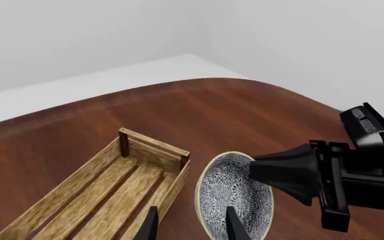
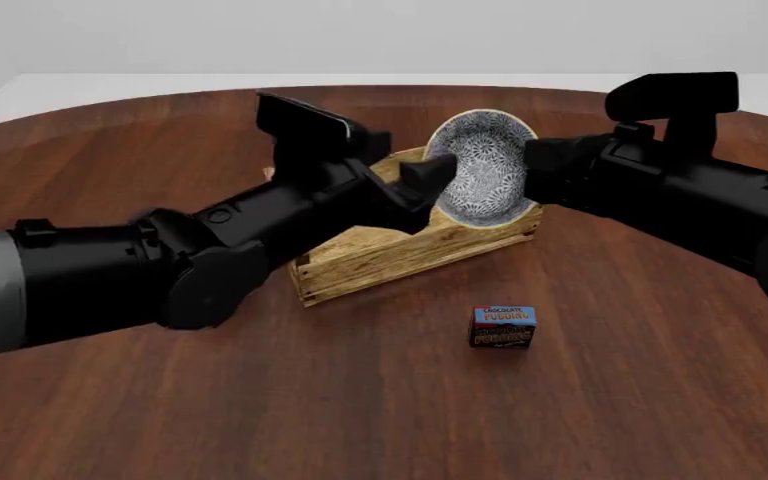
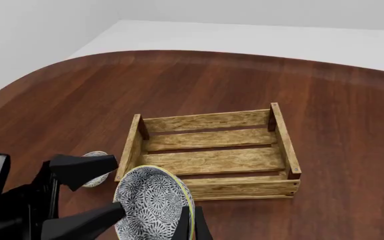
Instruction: Stack the right bowl on the left bowl and place them in the tray.
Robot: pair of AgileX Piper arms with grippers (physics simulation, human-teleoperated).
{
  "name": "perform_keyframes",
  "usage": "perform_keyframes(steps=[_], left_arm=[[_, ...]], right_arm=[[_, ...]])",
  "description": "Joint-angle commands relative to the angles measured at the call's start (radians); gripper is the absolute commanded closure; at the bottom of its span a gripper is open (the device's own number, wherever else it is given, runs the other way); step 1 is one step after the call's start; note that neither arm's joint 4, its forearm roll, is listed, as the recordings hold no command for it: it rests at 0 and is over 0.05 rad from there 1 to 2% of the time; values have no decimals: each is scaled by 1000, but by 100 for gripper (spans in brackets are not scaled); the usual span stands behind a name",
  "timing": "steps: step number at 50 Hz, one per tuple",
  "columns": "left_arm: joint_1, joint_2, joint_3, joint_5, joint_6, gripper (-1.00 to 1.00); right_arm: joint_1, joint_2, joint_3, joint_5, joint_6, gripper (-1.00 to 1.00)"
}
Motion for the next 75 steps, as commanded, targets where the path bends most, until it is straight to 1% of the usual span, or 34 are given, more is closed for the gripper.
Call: perform_keyframes(steps=[1,26,28,29,52,53,62,64,67,75], left_arm=[[-2,81,-45,-4,-13,-100],[12,187,-92,-18,-35,-100],[15,191,-90,-26,-53,-100],[18,189,-89,-28,-53,100],[15,154,-70,-31,-53,100],[18,150,-68,-31,-47,100],[33,147,-74,-22,-33,100],[59,151,-85,-10,5,100],[60,144,-85,-5,3,100],[99,124,-91,16,22,100]], right_arm=[[4,1,-5,-4,5,100],[4,-3,-2,-3,7,100],[5,-4,-2,-2,7,100],[5,-5,-1,-2,7,100],[-2,-7,-3,-1,4,100],[-2,-7,-3,1,4,-100],[1,-27,-1,11,4,-100],[0,-29,-2,11,5,-100],[-3,-34,-2,11,10,-100],[-3,-75,-1,28,13,-100]])
